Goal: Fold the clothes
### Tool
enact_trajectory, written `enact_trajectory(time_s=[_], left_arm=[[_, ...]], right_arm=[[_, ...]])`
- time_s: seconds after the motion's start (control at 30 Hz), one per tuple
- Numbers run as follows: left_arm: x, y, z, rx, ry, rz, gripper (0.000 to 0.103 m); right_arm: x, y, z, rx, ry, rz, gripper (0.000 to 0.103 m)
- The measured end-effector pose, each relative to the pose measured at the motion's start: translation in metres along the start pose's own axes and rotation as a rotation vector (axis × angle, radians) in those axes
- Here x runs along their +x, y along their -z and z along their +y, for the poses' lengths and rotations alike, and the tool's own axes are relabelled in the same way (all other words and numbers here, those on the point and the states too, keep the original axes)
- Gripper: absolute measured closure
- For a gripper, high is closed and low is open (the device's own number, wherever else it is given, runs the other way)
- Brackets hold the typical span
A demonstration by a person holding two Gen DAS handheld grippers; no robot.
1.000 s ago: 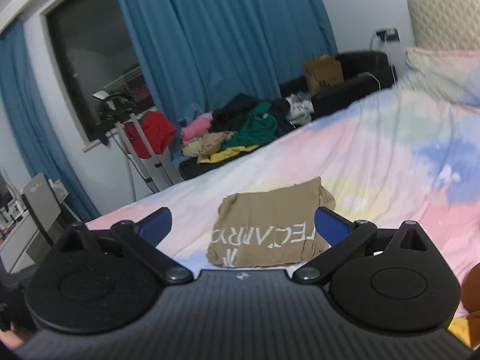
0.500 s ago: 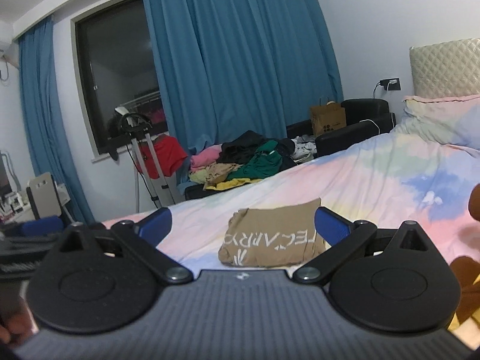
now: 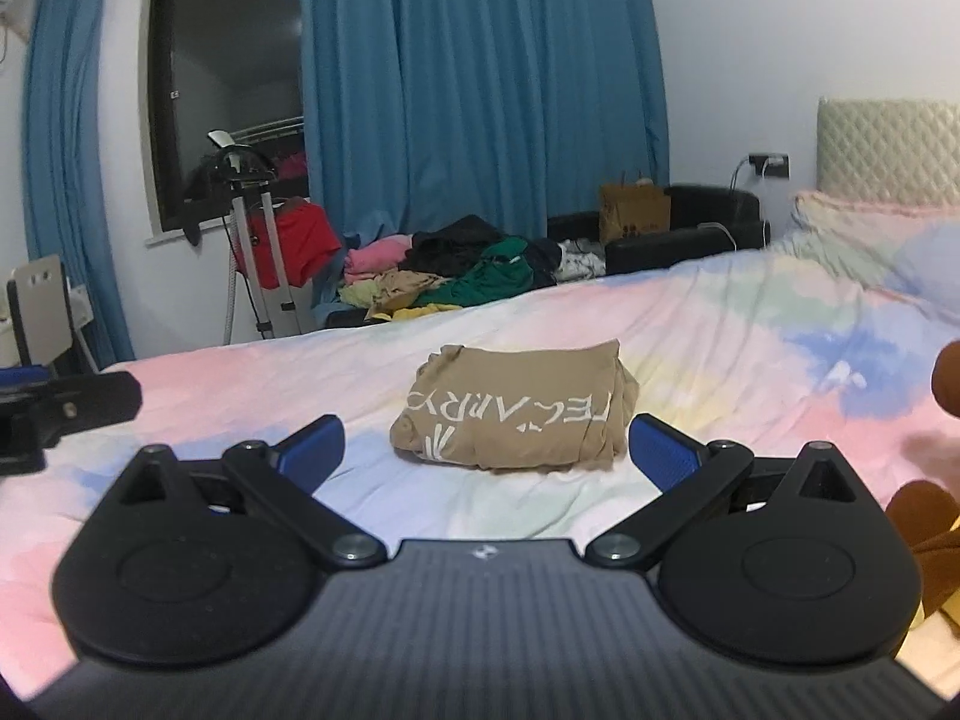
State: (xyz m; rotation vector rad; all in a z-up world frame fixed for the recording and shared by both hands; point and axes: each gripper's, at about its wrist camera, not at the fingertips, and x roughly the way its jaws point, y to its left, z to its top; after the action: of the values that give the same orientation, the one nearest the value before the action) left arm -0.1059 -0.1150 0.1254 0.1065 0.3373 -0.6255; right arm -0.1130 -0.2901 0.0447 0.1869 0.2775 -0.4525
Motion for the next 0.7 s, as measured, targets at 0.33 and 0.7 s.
enact_trajectory(time_s=[0.33,0.7], left_arm=[[0.002,0.0106,0.005,-0.001,-0.031,0.029,0.0],[-0.0018,0.0104,0.0018,0.005,-0.05,0.022,0.0]], right_arm=[[0.0021,0.003,0.0043,-0.017,-0.001,0.005,0.0],[0.0048,0.0027,0.0041,-0.022,0.007,0.018,0.0]])
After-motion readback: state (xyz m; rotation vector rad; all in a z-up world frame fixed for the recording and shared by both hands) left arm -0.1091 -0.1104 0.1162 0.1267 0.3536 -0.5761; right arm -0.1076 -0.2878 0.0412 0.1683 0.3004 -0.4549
